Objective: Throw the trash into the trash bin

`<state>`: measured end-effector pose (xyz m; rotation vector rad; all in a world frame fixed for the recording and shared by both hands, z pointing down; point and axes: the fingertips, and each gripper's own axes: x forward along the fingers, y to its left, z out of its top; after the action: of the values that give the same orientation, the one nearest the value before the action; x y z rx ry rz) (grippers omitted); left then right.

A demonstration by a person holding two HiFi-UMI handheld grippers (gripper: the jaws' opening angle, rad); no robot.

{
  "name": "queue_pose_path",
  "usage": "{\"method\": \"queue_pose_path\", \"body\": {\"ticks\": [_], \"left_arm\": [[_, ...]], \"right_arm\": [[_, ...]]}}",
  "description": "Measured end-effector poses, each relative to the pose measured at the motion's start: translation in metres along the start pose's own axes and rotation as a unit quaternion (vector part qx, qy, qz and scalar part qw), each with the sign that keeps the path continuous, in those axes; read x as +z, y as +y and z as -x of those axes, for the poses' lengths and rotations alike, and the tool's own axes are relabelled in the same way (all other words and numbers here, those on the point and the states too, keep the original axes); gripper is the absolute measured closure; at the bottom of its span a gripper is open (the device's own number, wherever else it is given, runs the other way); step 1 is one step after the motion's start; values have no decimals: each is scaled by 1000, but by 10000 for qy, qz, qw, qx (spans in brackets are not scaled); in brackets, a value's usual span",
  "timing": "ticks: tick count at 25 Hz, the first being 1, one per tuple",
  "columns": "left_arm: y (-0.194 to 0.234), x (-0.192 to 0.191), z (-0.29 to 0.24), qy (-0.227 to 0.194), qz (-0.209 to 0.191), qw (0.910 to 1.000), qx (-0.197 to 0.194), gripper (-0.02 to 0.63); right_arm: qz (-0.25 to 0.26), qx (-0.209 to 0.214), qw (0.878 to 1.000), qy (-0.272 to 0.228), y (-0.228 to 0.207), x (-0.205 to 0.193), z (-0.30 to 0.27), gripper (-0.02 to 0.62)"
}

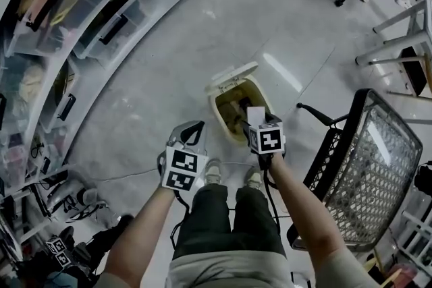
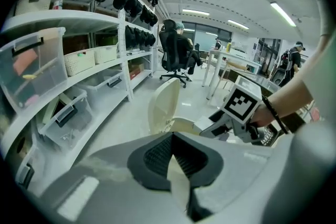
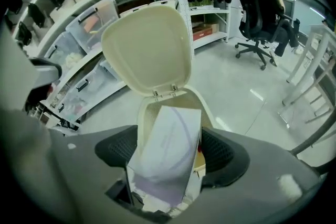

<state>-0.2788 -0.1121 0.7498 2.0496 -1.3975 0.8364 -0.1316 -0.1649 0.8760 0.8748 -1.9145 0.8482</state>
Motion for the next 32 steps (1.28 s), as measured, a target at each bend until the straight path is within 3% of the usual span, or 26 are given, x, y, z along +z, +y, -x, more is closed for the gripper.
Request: {"method": "queue_pose_path", "body": {"ticks": [6, 11, 16, 21, 32], "left_arm": [[-9, -7, 1, 66, -43, 9999, -65, 604], [-18, 7, 20, 49, -128, 9999, -72, 604], [-24, 46, 51, -141, -265, 9995, -20, 604], [-33, 93, 93, -410, -417, 9983, 5, 604], [-68, 196, 203, -1038, -838, 9910, 78, 604]], "right_arm": [[-156, -27, 9999, -5, -11, 2, 1, 208], [-270, -152, 9991, -306, -15, 11, 50, 308], [-215, -130, 9970, -730, -9, 32, 121, 363], [204, 93, 9932, -1142, 16, 62, 208, 409], [556, 209, 9661, -2514, 57, 126, 410, 507]]}}
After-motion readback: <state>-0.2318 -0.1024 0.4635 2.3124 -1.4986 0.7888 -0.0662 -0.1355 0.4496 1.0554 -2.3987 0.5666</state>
